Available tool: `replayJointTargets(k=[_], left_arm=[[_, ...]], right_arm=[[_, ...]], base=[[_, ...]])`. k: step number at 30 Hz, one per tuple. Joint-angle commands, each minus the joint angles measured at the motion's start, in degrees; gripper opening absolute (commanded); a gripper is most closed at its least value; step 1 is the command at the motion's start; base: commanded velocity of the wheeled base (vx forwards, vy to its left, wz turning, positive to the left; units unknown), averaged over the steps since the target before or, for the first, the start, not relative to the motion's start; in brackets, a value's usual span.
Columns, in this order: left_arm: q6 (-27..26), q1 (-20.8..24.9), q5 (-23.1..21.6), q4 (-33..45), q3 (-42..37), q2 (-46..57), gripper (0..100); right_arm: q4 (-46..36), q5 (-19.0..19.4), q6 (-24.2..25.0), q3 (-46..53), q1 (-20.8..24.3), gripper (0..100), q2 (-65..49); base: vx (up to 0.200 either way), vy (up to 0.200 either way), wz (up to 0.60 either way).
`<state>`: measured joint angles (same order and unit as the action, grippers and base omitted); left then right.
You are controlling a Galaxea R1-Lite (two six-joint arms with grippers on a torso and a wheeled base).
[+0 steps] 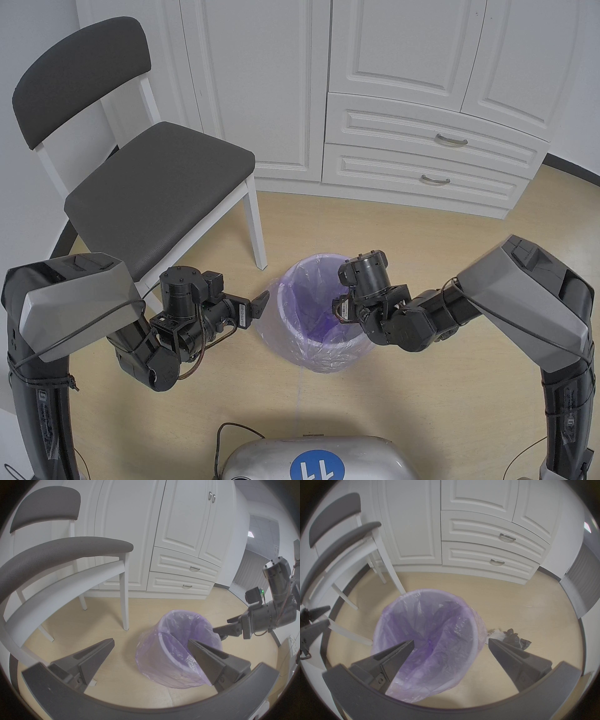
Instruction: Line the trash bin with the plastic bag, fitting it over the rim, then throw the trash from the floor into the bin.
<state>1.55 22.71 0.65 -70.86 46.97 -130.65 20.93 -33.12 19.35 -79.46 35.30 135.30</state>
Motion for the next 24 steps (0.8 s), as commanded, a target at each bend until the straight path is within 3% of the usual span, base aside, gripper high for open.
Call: replayJointTargets(k=[1,5,11,24], left_arm=[[-0.32,-0.21,2.78,-0.06,0.14,-0.05,100],[-0.32,0.05,2.78,-0.15,0.05,-0.13,100],[-0.32,-0.12,2.78,-0.24,-0.21,-0.22,100],[-0.41,0.05,2.87,-1.65,-0.30,-1.37,100]], right_arm=[[-12.85,-4.67,-0.45,-13.44,-0.06,100,4.88],[-23.48,-6.60,-0.45,-23.73,0.03,100,8.84],[-26.91,-7.40,-0.98,-31.28,0.29,100,13.32],[-28.49,-7.31,-0.54,-27.86,-1.99,100,13.58]], base=[[0.000,0.000,0.00],[0.000,0.000,0.00],[0.000,0.000,0.00],[0.000,0.000,0.00]])
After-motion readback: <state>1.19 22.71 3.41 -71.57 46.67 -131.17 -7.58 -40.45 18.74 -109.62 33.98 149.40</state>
